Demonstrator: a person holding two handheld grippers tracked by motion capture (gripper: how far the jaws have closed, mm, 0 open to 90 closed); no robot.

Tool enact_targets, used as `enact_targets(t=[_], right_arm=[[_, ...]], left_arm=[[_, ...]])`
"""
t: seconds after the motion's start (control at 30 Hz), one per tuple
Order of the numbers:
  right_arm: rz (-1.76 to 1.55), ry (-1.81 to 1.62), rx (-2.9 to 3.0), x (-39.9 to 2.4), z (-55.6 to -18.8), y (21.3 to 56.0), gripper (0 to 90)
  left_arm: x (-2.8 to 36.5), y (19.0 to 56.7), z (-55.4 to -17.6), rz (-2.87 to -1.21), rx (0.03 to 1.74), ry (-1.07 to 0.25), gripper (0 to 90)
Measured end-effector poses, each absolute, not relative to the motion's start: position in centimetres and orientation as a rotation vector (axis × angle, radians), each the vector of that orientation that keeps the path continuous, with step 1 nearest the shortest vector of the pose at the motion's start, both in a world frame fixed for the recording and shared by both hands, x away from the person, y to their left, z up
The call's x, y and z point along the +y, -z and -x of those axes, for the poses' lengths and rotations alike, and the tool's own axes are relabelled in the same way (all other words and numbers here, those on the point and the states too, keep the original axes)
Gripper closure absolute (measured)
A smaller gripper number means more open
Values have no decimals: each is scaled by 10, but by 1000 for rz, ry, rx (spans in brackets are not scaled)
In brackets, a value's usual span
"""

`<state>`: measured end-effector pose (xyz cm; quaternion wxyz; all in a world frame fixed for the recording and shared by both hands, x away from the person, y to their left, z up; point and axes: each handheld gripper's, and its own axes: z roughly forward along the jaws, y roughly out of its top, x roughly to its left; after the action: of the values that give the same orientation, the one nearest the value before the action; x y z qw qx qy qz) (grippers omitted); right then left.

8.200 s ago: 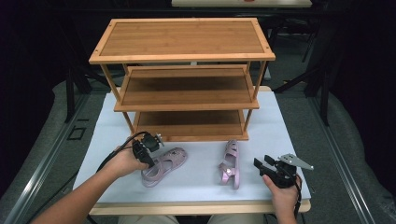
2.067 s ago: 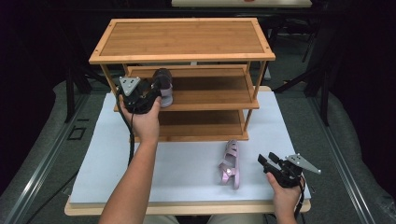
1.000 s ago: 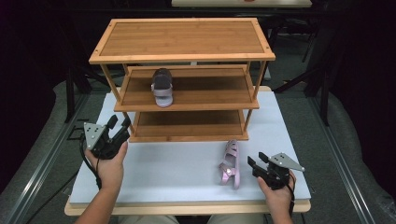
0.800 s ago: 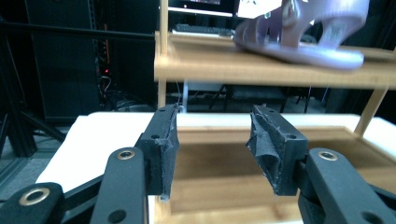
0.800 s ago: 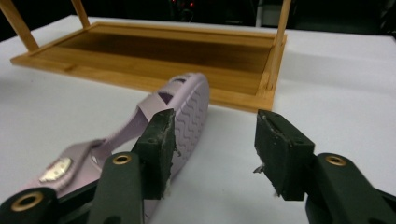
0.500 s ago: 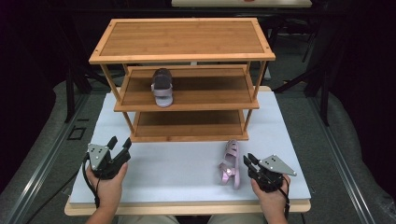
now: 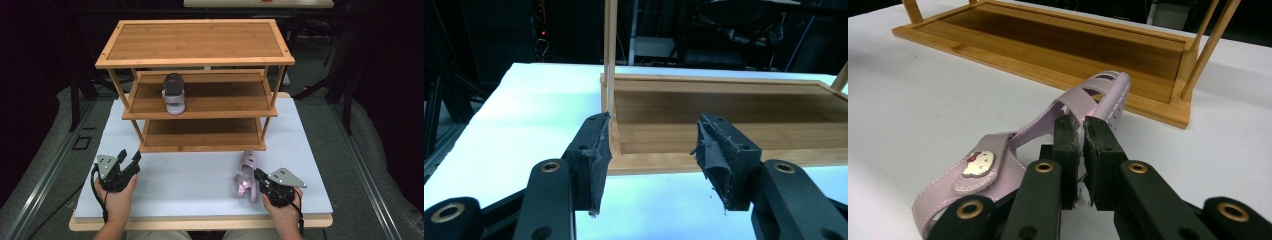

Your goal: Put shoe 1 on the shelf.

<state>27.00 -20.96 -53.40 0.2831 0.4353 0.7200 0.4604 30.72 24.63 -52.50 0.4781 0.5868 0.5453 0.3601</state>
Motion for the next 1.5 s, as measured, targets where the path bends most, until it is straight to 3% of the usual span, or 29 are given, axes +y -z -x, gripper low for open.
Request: enact_targets(t=[0.47,0.63,0.87,1.13,1.27,1.37,1.5], right_arm=[[-1446,-1147,1883,-252,-273,553,895],[-1532,-1137,1792,-268,-273,547,784],[-1455,-1233,1782,-258,-254,524,733],[-1437,-1193,1881,-244,-249,530,654],[-1469,-1140,1898,-245,-252,536,670],[-1475,-1132,1923,-247,-255,538,759],[-1458,-1098,1966,-251,-256,536,808]], left_arm=[[257,526,-310,-1419,1389,-866,480],[258,525,-310,-1418,1384,-869,479],[258,527,-310,-1426,1390,-866,478],[255,528,-311,-1435,1386,-866,478],[256,528,-311,-1440,1381,-862,478],[256,528,-311,-1436,1385,-863,478],[256,528,-311,-1435,1389,-864,478]])
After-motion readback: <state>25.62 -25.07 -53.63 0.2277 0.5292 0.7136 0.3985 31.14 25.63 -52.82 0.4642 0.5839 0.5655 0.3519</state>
